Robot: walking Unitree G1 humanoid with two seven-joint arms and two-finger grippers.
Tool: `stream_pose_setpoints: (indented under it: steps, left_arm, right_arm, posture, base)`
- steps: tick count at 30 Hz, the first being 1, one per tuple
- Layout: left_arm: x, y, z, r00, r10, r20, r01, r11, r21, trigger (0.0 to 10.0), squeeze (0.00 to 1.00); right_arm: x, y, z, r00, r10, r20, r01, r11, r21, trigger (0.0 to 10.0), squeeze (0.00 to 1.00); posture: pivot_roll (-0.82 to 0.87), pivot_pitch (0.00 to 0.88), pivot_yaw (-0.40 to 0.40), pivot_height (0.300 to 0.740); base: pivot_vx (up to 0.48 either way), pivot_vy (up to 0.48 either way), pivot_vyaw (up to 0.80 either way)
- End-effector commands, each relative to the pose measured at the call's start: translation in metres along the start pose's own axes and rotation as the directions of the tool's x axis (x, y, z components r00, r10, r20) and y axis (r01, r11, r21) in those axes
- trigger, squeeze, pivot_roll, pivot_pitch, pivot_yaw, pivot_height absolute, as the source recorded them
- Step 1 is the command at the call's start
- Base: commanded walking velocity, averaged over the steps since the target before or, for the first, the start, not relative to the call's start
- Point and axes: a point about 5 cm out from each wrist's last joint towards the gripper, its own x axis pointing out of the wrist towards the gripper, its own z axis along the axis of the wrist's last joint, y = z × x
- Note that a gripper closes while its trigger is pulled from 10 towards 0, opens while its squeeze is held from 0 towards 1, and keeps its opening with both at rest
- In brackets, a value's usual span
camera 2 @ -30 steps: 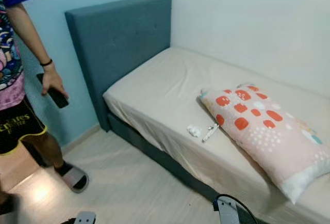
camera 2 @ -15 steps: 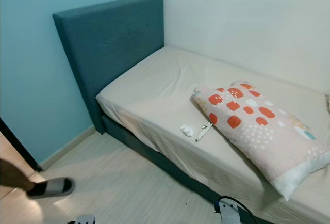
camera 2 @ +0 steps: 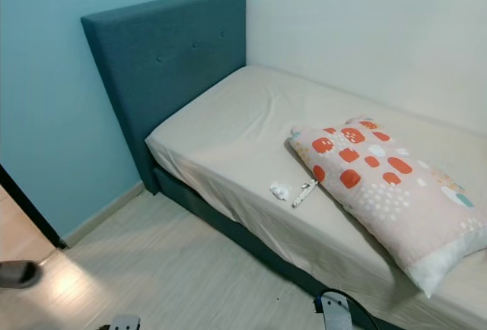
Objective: Clean up the room
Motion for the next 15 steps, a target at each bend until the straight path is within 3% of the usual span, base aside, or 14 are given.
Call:
stream_pose_setpoints:
  steps: [1,10,15]
  left_arm:
    - [-0.0001,0.0014,0.0019,1.000,-0.002,0.013,0.002,1.000,0.005,10.0,0.00]
    - [0.0002,-0.0026,0.0012,1.000,-0.027,0.006,0.026,0.998,0.060,10.0,0.00]
    - [0.0000,-0.0029,0.0004,0.999,-0.033,0.002,0.033,0.997,0.072,10.0,0.00]
  right_arm:
    - [-0.0001,-0.0010,-0.0018,1.000,-0.001,-0.008,0.001,1.000,0.018,10.0,0.00]
    - [-0.0003,-0.0033,-0.0020,1.000,0.007,0.002,-0.007,1.000,-0.014,10.0,0.00]
    - [-0.0004,-0.0029,-0.0021,1.000,0.021,0.006,-0.021,0.999,-0.025,10.0,0.00]
  posture:
    - [-0.01,0.002,-0.072,0.740]
    - [-0.01,0.000,-0.075,0.740]
    - [-0.01,0.000,-0.061,0.740]
  base:
    - [0.360,0.000,0.00]
    - [0.439,0.000,0.00]
    - [0.449,0.000,0.72]
